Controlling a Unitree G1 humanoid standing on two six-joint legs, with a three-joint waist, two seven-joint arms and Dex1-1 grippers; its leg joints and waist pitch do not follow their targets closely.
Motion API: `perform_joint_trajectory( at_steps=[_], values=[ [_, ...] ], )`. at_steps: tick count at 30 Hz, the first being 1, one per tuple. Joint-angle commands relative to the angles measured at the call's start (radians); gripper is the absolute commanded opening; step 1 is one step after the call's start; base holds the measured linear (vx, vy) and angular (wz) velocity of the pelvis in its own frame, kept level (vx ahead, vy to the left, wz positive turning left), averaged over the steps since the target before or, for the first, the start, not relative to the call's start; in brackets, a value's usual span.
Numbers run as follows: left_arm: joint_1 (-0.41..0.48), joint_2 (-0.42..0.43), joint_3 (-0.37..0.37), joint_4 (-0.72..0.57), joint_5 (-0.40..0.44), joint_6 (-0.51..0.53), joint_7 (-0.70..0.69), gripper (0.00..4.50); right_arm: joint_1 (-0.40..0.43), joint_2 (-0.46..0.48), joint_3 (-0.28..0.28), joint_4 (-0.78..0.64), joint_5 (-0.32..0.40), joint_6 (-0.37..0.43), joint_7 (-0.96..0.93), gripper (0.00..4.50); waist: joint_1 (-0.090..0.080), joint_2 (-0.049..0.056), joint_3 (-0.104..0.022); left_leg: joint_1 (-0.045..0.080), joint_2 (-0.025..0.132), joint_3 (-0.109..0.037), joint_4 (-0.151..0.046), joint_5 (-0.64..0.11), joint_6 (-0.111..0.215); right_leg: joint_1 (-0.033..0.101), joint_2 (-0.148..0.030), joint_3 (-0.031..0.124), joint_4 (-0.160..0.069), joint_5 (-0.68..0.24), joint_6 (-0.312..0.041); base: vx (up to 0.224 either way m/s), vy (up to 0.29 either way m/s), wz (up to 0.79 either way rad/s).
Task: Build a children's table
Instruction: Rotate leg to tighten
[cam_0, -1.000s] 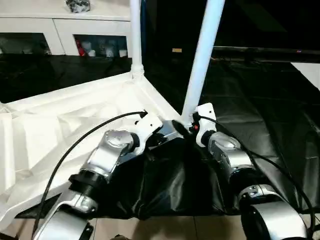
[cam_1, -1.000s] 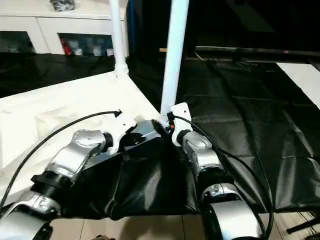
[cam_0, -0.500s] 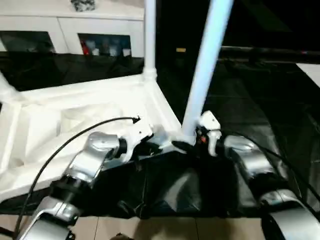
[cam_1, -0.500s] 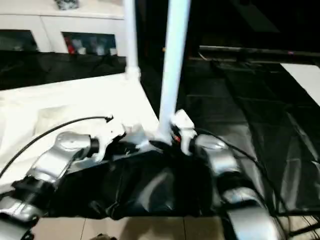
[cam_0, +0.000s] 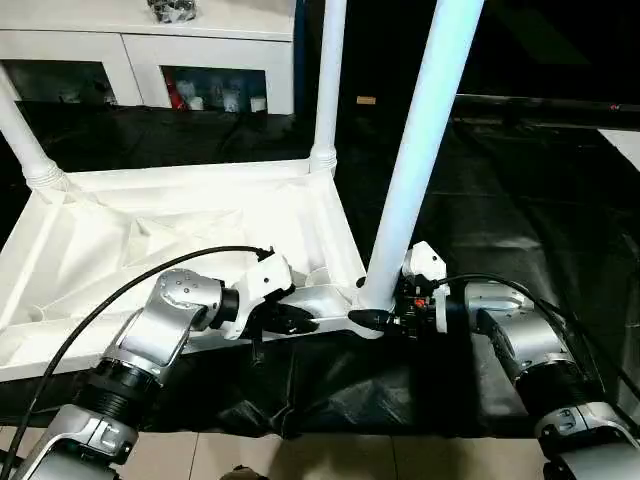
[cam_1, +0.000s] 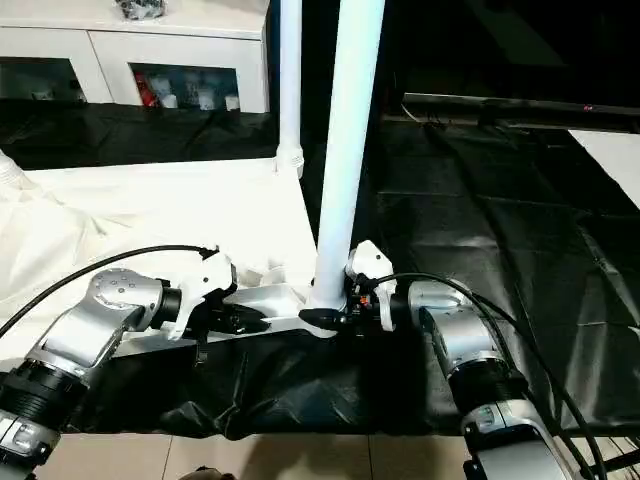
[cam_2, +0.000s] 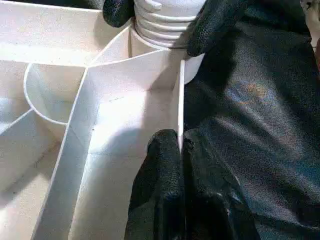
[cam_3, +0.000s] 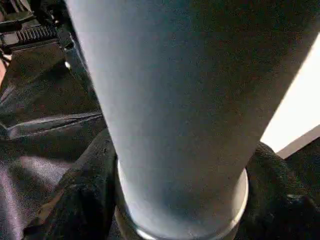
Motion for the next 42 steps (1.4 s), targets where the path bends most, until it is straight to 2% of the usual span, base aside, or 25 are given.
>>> perform_joint_trajectory(
  at_steps=[1, 4, 5, 9, 10, 11, 13, 16, 17, 18, 19, 20, 22, 26, 31, 35, 36, 38, 40, 42],
  values=[
    [-0.033, -0.06, 0.005, -0.011, -0.007, -0.02, 0.081, 0.0, 0.006, 0.062, 0.046, 0.009, -0.02, 0.002, -0.036, 2.8, -0.003, 0.001, -0.067, 0.031, 0.055, -0.025, -0.071, -0.215, 0.02, 0.029, -0.086, 0.044, -0.07, -0.156, -0.233, 0.0, 0.0, 0.0],
    [-0.06, -0.096, 0.02, 0.032, 0.019, -0.011, 0.174, 0.0, -0.022, 0.111, 0.011, 0.073, -0.042, -0.002, -0.199, 2.76, -0.009, 0.001, -0.064, 0.033, 0.053, -0.028, -0.073, -0.236, 0.003, 0.027, -0.09, 0.045, -0.076, -0.206, -0.225, 0.0, 0.0, 0.0],
    [-0.07, -0.107, 0.024, 0.047, 0.027, -0.015, 0.201, 0.0, -0.032, 0.125, 0.001, 0.096, -0.05, -0.006, -0.254, 2.75, -0.012, 0.002, -0.062, 0.035, 0.051, -0.027, -0.074, -0.254, -0.007, 0.022, -0.088, 0.046, -0.079, -0.241, -0.219, 0.0, 0.0, 0.0],
    [-0.131, -0.179, 0.039, 0.12, 0.068, 0.013, 0.354, 0.0, -0.107, 0.217, -0.067, 0.239, -0.073, 0.001, -0.596, 2.74, -0.026, 0.003, -0.061, 0.037, 0.05, -0.036, -0.08, -0.303, -0.049, 0.02, -0.091, 0.044, -0.086, -0.342, -0.189, 0.0, 0.0, 0.0],
    [-0.155, -0.214, 0.049, 0.145, 0.078, 0.032, 0.422, 0.0, -0.137, 0.253, -0.089, 0.283, -0.068, 0.015, -0.702, 2.73, -0.034, 0.004, -0.062, 0.036, 0.051, -0.035, -0.08, -0.305, -0.055, 0.018, -0.091, 0.046, -0.086, -0.327, -0.188, 0.0, 0.0, 0.0],
    [-0.163, -0.228, 0.052, 0.153, 0.082, 0.037, 0.447, 0.0, -0.148, 0.266, -0.096, 0.297, -0.067, 0.023, -0.738, 2.73, -0.035, 0.004, -0.062, 0.038, 0.05, -0.034, -0.079, -0.305, -0.056, 0.016, -0.09, 0.046, -0.087, -0.321, -0.19, 0.0, 0.0, 0.0],
    [-0.175, -0.26, 0.063, 0.165, 0.087, 0.047, 0.501, 0.0, -0.169, 0.3, -0.112, 0.322, -0.069, 0.022, -0.804, 2.73, -0.035, 0.006, -0.065, 0.035, 0.049, -0.033, -0.077, -0.289, -0.047, 0.02, -0.09, 0.047, -0.085, -0.279, -0.193, 0.0, 0.0, 0.0],
    [-0.178, -0.279, 0.065, 0.17, 0.091, 0.039, 0.526, 0.0, -0.181, 0.322, -0.115, 0.336, -0.074, 0.005, -0.83, 2.73, -0.031, 0.004, -0.071, 0.027, 0.047, -0.029, -0.072, -0.215, -0.015, 0.028, -0.087, 0.046, -0.074, -0.153, -0.204, 0.0, 0.0, 0.0],
    [-0.177, -0.284, 0.063, 0.169, 0.089, 0.034, 0.523, 0.0, -0.182, 0.326, -0.109, 0.337, -0.08, -0.008, -0.823, 2.73, -0.03, 0.003, -0.072, 0.025, 0.047, -0.027, -0.069, -0.198, -0.003, 0.029, -0.086, 0.045, -0.071, -0.117, -0.211, 0.0, 0.0, 0.0],
    [-0.163, -0.285, 0.053, 0.155, 0.081, 0.019, 0.494, 0.0, -0.186, 0.331, -0.118, 0.34, -0.062, -0.032, -0.769, 3.08, -0.029, -0.001, -0.073, 0.025, 0.047, -0.026, -0.068, -0.184, 0.01, 0.031, -0.085, 0.045, -0.069, -0.095, -0.217, 0.0, 0.0, 0.0],
    [-0.159, -0.285, 0.049, 0.154, 0.079, 0.012, 0.484, 0.0, -0.191, 0.333, -0.124, 0.349, -0.055, -0.041, -0.757, 3.29, -0.028, 0.0, -0.073, 0.025, 0.047, -0.026, -0.067, -0.182, 0.014, 0.032, -0.087, 0.045, -0.068, -0.089, -0.221, 0.0, 0.0, 0.0],
    [-0.158, -0.285, 0.048, 0.155, 0.079, 0.007, 0.48, 0.0, -0.196, 0.334, -0.129, 0.357, -0.05, -0.047, -0.753, 3.29, -0.027, 0.002, -0.073, 0.025, 0.047, -0.025, -0.067, -0.18, 0.02, 0.032, -0.088, 0.045, -0.068, -0.088, -0.225, 0.0, 0.0, 0.0],
    [-0.143, -0.271, 0.039, 0.139, 0.076, 0.006, 0.454, 0.0, -0.199, 0.323, -0.135, 0.36, -0.041, -0.046, -0.725, 3.48, -0.028, 0.002, -0.071, 0.025, 0.048, -0.026, -0.068, -0.192, 0.022, 0.032, -0.088, 0.044, -0.07, -0.108, -0.228, 0.0, 0.0, 0.0],
    [-0.097, -0.22, 0.018, 0.078, 0.045, -0.022, 0.345, 0.0, -0.187, 0.262, -0.103, 0.343, -0.066, -0.068, -0.64, 3.91, -0.033, 0.003, -0.069, 0.025, 0.05, -0.028, -0.071, -0.22, 0.015, 0.033, -0.089, 0.044, -0.074, -0.158, -0.223, 0.0, 0.0, 0.0],
    [-0.065, -0.17, 0.004, 0.023, 0.015, -0.03, 0.241, 0.0, -0.164, 0.208, -0.067, 0.315, -0.082, -0.101, -0.51, 3.91, -0.031, 0.006, -0.068, 0.025, 0.051, -0.026, -0.069, -0.213, 0.025, 0.031, -0.087, 0.045, -0.071, -0.137, -0.234, 0.0, 0.0, 0.0],
    [-0.05, -0.111, 0.0, 0.005, 0.008, -0.038, 0.167, 0.0, -0.11, 0.135, -0.015, 0.232, -0.083, -0.146, -0.287, 3.91, -0.025, 0.004, -0.069, 0.025, 0.053, -0.026, -0.069, -0.204, 0.035, 0.034, -0.084, 0.044, -0.068, -0.115, -0.233, 0.0, 0.0, 0.0],
    [-0.047, -0.098, 0.001, 0.001, 0.009, -0.042, 0.151, 0.0, -0.087, 0.11, 0.007, 0.195, -0.074, -0.14, -0.209, 3.91, -0.022, 0.003, -0.069, 0.025, 0.054, -0.024, -0.068, -0.196, 0.043, 0.034, -0.082, 0.043, -0.066, -0.101, -0.234, 0.0, 0.0, 0.0],
    [-0.045, -0.095, 0.001, -0.001, 0.01, -0.042, 0.147, 0.0, -0.082, 0.104, 0.012, 0.188, -0.07, -0.139, -0.191, 3.91, -0.02, 0.004, -0.069, 0.025, 0.055, -0.024, -0.067, -0.196, 0.046, 0.033, -0.082, 0.042, -0.065, -0.1, -0.239, 0.0, 0.0, 0.0],
    [-0.037, -0.08, 0.004, -0.023, -0.008, -0.025, 0.112, 0.0, -0.042, 0.069, 0.034, 0.106, -0.024, -0.093, -0.063, 3.64, -0.015, 0.001, -0.067, 0.029, 0.054, -0.022, -0.066, -0.216, 0.042, 0.031, -0.086, 0.044, -0.07, -0.143, -0.239, 0.0, 0.0, 0.0],
    [-0.031, -0.074, 0.002, -0.034, -0.015, -0.017, 0.098, 0.0, -0.029, 0.057, 0.044, 0.077, -0.012, -0.079, -0.023, 3.54, -0.008, 0.0, -0.067, 0.027, 0.057, -0.023, -0.069, -0.215, 0.042, 0.032, -0.086, 0.045, -0.071, -0.166, -0.229, 0.0, 0.0, 0.0]
  ],
)
